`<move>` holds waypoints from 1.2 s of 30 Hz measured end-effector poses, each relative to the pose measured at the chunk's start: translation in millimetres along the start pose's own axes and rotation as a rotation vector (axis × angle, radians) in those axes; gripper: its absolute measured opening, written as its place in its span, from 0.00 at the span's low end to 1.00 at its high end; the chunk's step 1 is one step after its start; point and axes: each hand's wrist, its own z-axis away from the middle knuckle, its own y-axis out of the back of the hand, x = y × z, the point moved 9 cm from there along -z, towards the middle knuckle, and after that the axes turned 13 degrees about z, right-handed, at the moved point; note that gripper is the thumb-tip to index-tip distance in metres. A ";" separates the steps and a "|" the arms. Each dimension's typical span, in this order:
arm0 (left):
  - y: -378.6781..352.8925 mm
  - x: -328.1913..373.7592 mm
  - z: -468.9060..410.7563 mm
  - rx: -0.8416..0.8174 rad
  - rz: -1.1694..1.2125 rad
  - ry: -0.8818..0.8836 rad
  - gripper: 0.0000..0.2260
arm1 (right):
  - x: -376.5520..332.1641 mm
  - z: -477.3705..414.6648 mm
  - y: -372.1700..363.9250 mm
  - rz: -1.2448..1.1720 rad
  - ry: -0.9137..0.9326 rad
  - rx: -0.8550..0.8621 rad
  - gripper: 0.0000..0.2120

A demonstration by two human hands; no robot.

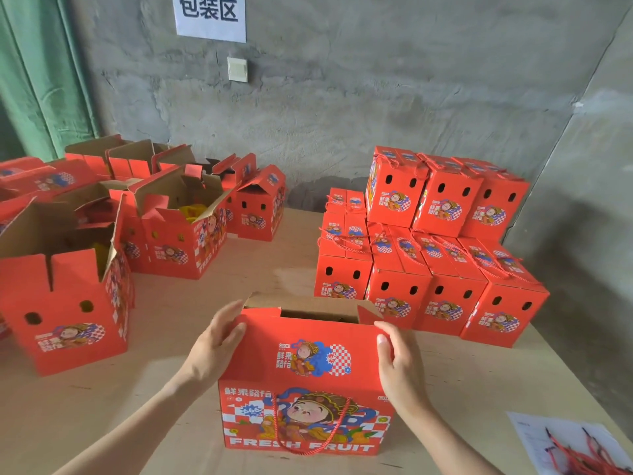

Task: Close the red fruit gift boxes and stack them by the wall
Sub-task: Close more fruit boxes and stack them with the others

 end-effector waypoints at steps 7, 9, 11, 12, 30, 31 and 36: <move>-13.1 10.0 1.6 -0.037 -0.456 -0.206 0.16 | -9.4 4.3 -14.4 0.269 0.170 -0.174 0.30; -16.8 13.7 1.6 -0.055 -0.528 -0.267 0.20 | -7.4 7.2 -29.3 0.432 0.250 -0.358 0.44; -20.1 12.8 2.7 -0.098 -0.577 -0.275 0.25 | -3.1 9.7 -37.3 0.564 0.322 -0.469 0.59; -21.9 11.5 3.9 -0.131 -0.590 -0.250 0.31 | -4.1 9.8 -39.0 0.605 0.359 -0.488 0.62; -77.8 8.5 3.2 -0.380 -1.117 -0.269 0.48 | -28.8 0.6 -56.2 0.524 0.433 -0.538 0.51; -77.8 9.5 3.6 -0.372 -1.128 -0.271 0.47 | -29.6 0.5 -56.0 0.516 0.438 -0.520 0.50; -77.5 14.9 7.6 -0.355 -1.151 -0.299 0.46 | -31.1 1.6 -55.3 0.451 0.446 -0.458 0.48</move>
